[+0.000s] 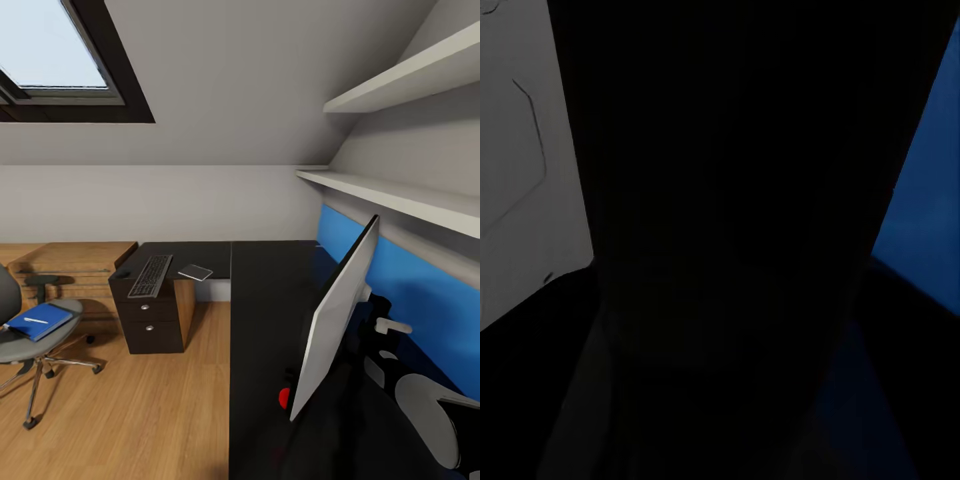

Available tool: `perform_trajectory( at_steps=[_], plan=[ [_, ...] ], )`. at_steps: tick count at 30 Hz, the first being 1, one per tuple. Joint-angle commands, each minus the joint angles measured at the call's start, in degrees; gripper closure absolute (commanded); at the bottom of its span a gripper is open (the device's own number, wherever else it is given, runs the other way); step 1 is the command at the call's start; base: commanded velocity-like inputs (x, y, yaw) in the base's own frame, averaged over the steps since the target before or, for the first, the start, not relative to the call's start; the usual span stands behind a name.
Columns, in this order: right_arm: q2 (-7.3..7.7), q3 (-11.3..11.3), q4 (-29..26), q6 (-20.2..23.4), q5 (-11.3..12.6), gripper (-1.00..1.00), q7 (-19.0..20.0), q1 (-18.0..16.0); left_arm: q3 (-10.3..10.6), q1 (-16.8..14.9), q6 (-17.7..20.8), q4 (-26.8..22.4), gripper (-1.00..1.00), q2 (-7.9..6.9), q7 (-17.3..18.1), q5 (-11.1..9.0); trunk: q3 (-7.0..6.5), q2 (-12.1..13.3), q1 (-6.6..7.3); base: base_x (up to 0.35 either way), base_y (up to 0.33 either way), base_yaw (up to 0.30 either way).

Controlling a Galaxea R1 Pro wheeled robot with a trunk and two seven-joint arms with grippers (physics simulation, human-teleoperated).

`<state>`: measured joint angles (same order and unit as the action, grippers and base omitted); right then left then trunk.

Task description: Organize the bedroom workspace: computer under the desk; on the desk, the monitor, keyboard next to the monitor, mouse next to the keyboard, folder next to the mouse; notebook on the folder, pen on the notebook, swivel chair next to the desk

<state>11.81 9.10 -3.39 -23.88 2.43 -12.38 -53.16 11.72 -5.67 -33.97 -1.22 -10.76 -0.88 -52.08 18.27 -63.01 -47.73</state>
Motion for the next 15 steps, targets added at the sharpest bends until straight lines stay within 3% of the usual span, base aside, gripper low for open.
perform_trajectory(
  at_steps=[1, 6, 15],
  plan=[
    [-0.04, 2.5, 4.2, 0.1, -0.7, 1.0, 0.2, 0.0, 0.5, 0.0, -0.1, 0.0, -1.0, -0.02, -0.1, -0.4, 0.08, 0.0, -0.02, 0.091, 0.0, 0.0],
    [-0.04, 2.5, 4.2, 0.1, -0.7, 1.0, 0.2, 0.0, 0.5, 0.0, -0.2, 0.0, -1.0, -0.04, -0.1, -0.4, 0.08, 0.0, -0.02, 0.154, 0.0, 0.0],
    [-0.04, 2.5, 4.2, 0.1, -0.7, 1.0, 0.2, 0.0, 0.5, 0.0, -0.1, 0.0, -1.0, 0.03, -0.1, -0.4, 0.08, 0.0, -0.02, 0.016, 0.0, 0.0]
  ],
)
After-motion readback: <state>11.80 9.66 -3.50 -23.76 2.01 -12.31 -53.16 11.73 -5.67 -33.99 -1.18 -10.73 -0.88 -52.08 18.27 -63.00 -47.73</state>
